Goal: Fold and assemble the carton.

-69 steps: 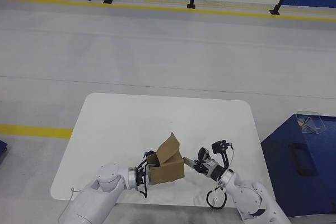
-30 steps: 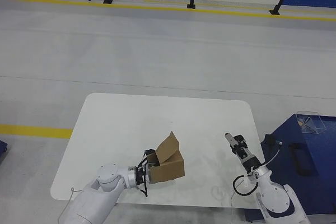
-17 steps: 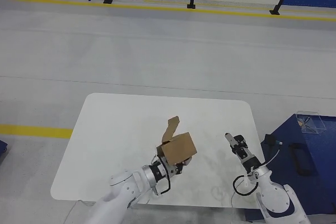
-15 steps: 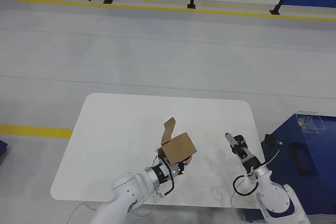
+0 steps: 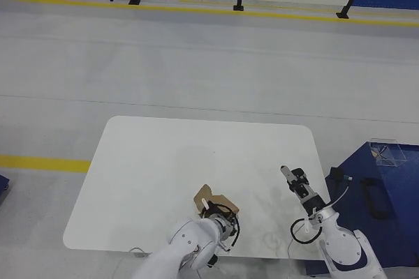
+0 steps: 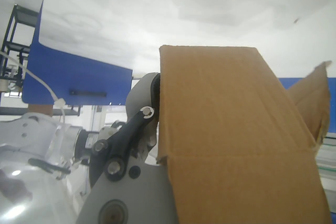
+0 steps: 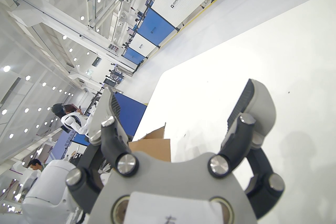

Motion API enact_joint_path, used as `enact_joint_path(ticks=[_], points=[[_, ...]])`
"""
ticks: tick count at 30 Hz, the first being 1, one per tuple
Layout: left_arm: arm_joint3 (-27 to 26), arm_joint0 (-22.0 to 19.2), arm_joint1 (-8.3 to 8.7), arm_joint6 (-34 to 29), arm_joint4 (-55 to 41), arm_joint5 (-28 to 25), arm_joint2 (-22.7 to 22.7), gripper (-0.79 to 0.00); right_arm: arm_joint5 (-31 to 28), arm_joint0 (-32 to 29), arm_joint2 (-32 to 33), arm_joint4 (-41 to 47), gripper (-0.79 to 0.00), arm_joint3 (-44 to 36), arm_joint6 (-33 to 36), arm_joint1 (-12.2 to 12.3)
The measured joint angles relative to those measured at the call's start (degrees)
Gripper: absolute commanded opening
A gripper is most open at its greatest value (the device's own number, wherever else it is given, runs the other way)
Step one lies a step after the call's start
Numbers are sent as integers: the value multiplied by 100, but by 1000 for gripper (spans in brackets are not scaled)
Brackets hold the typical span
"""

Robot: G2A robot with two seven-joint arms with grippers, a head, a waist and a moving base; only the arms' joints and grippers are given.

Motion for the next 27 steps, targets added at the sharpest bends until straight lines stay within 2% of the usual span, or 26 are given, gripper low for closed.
enact_joint_path(ticks=[5,7,8,9,10,14,19,22,27], points=[[505,-223,-152,373,405,-808,206,-785,0,0,0,0,0,0,0,0],[649,-304,-202,489,502,-913,270,-785,0,0,0,0,0,0,0,0],[721,-352,-234,529,537,-944,308,-508,0,0,0,0,0,0,0,0],[761,-382,-258,526,553,-952,333,-135,0,0,0,0,0,0,0,0],[797,-411,-279,501,594,-961,357,0,0,0,0,0,0,0,0,0],[895,-451,-361,439,742,-1027,415,0,0,0,0,0,0,0,0,0],[780,-410,-408,142,1232,-795,595,0,0,0,0,0,0,0,0,0],[483,-230,-405,-45,1611,-740,678,0,0,0,0,0,0,0,0,0],[-460,330,-277,-319,2389,-506,585,0,0,0,0,0,0,0,0,0]])
